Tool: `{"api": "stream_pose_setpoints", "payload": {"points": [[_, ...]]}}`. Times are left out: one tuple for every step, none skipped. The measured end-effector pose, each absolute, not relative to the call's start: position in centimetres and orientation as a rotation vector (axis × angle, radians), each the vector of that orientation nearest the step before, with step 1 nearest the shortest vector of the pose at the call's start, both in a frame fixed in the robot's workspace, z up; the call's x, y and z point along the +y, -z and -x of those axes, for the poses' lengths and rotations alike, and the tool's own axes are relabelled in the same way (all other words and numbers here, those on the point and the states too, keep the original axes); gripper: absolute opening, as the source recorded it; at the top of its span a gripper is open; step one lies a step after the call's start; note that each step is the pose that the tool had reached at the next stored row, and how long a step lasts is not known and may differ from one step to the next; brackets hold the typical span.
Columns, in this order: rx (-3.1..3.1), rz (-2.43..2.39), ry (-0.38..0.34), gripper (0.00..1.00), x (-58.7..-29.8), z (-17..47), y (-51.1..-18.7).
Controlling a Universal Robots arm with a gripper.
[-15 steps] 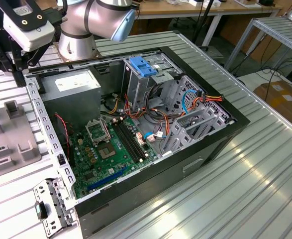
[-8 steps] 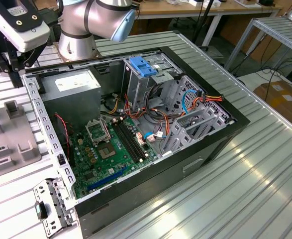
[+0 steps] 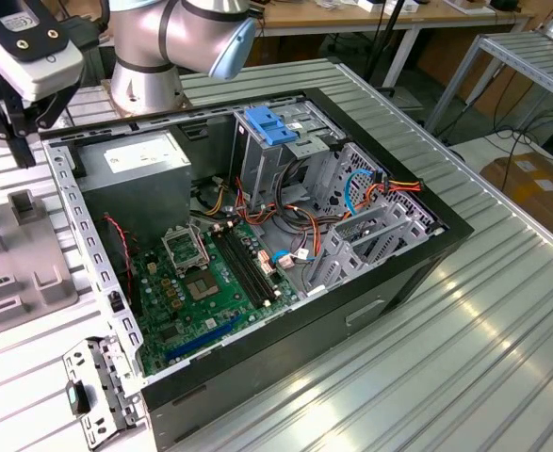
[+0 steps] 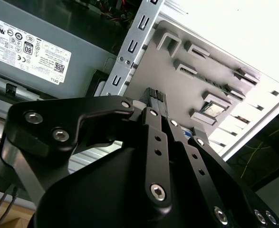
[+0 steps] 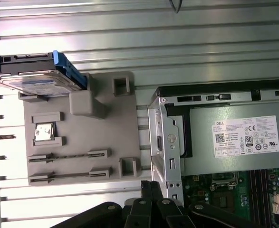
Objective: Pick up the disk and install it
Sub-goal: 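Reach for the disk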
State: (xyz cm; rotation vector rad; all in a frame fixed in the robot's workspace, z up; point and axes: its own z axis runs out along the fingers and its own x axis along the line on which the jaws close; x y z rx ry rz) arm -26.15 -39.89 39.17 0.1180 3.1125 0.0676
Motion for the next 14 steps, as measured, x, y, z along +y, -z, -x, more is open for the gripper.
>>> {"api": "stream_pose_setpoints", "payload": {"points": [[3.113,-0.118,-0.068,0.11,-39.9,26.2,-39.2],[3.112,-0.118,-0.068,0.11,-39.9,26.3,-39.2],[3.112,-0.118,-0.068,0.11,-39.9,26.4,-39.2],[3.112,-0.118,-0.068,0.11,-39.9,26.5,-39.2],[3.113,-0.118,-0.068,0.11,-39.9,26.6,-39.2],[3.112,-0.118,-0.068,0.11,-39.9,26.7,-39.1],[3.112,-0.118,-0.068,0.11,-39.9,26.8,-39.1],[3.112,-0.118,-0.068,0.11,-39.9,26.9,-39.1],[3.112,-0.118,-0.068,0.11,-39.9,27.1,-39.1],[3.112,-0.118,-0.068,0.11,-39.9,27.2,-39.1],[3.112,-0.118,-0.068,0.11,-39.9,27.3,-39.1],[3.112,-0.118,-0.068,0.11,-39.9,27.4,-39.1],[3.112,-0.118,-0.068,0.11,-39.9,27.5,-39.1],[3.113,-0.118,-0.068,0.11,-39.9,27.6,-39.1]]}}
